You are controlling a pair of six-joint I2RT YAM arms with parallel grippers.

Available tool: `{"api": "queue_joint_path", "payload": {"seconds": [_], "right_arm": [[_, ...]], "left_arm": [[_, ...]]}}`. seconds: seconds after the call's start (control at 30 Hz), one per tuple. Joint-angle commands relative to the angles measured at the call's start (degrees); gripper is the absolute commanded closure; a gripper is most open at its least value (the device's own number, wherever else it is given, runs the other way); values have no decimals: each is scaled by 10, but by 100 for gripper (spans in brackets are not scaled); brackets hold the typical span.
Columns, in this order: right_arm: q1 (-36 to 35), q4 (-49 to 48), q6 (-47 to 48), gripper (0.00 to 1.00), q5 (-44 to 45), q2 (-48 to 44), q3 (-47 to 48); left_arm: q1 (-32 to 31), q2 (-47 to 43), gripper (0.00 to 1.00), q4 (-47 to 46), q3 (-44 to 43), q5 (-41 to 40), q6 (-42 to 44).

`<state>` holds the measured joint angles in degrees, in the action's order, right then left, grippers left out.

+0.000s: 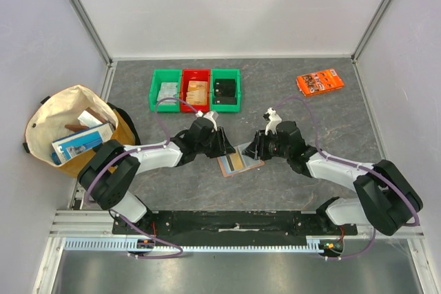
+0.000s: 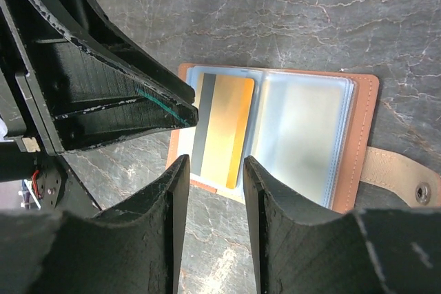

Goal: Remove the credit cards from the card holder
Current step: Remove the credit card from the card holder.

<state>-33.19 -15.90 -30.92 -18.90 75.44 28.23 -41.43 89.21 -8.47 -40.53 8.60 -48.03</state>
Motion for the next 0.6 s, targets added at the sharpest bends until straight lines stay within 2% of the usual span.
{"api": "queue_joint_path", "payload": {"seconds": [0.0,0.1,0.17,0.3,0.57], "right_arm": [[-1,-20,-3,58,-18,17,23],[-1,-34,-8,62,-25,34,24],[-1,-46,-13,63,-35,51,27],[0,-76,-27,66,-53,84,32],[12,-119,-42,66,-74,147,20]], "left_arm": [[2,10,59,11,-3,-6,37],[2,9,65,24,4,-6,47],[1,8,72,30,8,-6,52],[2,12,75,40,19,-5,58],[2,34,88,40,32,8,51]]}}
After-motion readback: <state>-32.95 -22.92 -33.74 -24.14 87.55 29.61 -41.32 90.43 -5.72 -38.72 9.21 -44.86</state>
